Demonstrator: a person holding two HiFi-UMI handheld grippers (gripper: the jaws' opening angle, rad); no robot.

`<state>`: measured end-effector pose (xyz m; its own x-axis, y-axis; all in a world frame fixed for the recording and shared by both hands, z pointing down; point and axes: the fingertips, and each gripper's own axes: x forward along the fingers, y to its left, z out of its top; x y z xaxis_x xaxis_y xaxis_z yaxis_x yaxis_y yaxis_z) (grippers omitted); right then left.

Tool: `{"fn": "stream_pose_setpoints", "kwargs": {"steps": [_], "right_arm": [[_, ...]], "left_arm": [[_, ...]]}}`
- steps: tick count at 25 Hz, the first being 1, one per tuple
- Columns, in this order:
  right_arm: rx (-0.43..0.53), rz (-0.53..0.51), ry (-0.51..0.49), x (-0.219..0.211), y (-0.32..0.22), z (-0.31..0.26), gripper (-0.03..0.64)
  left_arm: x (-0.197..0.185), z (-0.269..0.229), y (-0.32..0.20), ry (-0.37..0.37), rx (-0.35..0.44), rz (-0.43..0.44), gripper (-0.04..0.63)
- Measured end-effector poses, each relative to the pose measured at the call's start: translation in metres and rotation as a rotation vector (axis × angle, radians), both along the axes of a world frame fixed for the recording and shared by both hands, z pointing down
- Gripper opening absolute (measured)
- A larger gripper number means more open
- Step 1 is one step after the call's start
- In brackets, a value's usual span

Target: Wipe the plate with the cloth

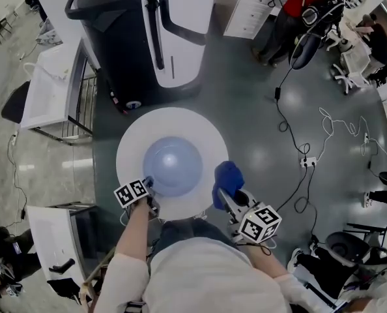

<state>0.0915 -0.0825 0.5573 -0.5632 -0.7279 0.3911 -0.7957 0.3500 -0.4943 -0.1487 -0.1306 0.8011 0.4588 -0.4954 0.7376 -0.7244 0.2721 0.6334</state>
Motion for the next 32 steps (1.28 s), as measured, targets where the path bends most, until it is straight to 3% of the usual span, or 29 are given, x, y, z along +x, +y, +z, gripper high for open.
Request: {"fn": "stream_pose_setpoints", "kwargs": {"steps": [8, 12, 24, 32], "right_arm": [[0.023, -0.021, -0.009, -0.008, -0.005, -0.006, 0.089], [0.039, -0.035, -0.012, -0.011, -0.008, -0.009, 0.089], [0.124, -0.099, -0.049, -0.036, -0.031, -0.033, 0.089], [0.174, -0.135, -0.057, -0.046, -0.037, -0.049, 0.089]], "left_arm": [[-0.003, -0.013, 0.002, -0.012, 0.032, 0.021, 0.043], [0.000, -0.032, 0.004, 0.016, 0.074, 0.025, 0.044], [-0.006, -0.130, -0.004, 0.046, 0.268, -0.042, 0.044], [-0.001, -0.192, 0.000, 0.040, 0.398, -0.037, 0.044]]}}
